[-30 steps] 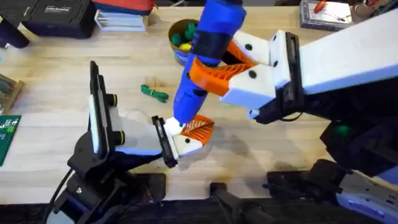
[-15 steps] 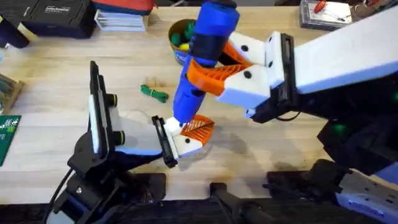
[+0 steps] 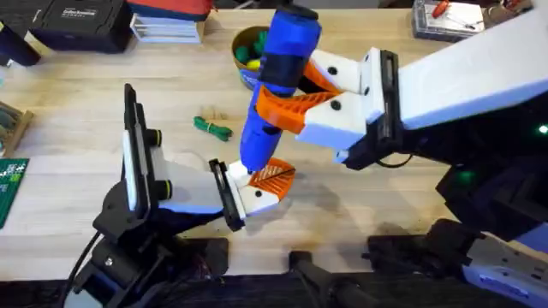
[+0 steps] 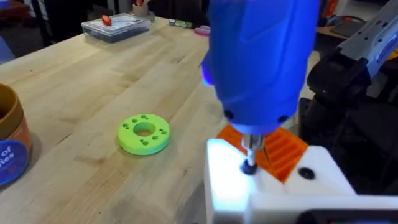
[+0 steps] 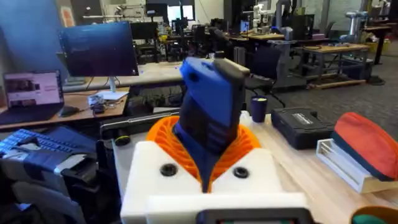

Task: Pick up the gripper from the table and insert it into the empty holder that is missing its gripper. Then pick up a screw, insert it into the mounting hole, and use the screwdriver to tighten it. Finally, clean up the table by picking up the vegetable and placing it into the bucket.

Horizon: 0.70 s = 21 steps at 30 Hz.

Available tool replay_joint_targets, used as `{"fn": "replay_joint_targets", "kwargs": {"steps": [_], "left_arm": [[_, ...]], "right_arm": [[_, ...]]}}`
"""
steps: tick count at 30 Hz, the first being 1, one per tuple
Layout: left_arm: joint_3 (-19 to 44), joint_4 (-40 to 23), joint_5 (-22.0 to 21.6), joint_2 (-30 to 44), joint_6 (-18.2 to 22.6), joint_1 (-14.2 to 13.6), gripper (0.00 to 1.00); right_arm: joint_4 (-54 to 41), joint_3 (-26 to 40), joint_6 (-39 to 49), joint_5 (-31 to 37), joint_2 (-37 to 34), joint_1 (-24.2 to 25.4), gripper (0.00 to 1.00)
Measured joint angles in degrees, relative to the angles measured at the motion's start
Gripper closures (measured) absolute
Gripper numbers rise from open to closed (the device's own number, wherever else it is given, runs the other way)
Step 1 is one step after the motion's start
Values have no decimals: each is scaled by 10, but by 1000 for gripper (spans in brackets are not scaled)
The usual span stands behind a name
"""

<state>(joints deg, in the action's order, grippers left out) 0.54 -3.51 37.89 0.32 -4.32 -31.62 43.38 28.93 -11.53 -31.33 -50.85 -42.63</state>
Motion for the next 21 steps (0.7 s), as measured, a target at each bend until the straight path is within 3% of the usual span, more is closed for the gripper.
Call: {"fn": "replay_joint_targets", "kwargs": {"steps": [21], "left_arm": [[0, -1, -2, 0, -1, 0, 992]], "right_arm": [[12, 0, 0, 6, -17, 0, 970]]}}
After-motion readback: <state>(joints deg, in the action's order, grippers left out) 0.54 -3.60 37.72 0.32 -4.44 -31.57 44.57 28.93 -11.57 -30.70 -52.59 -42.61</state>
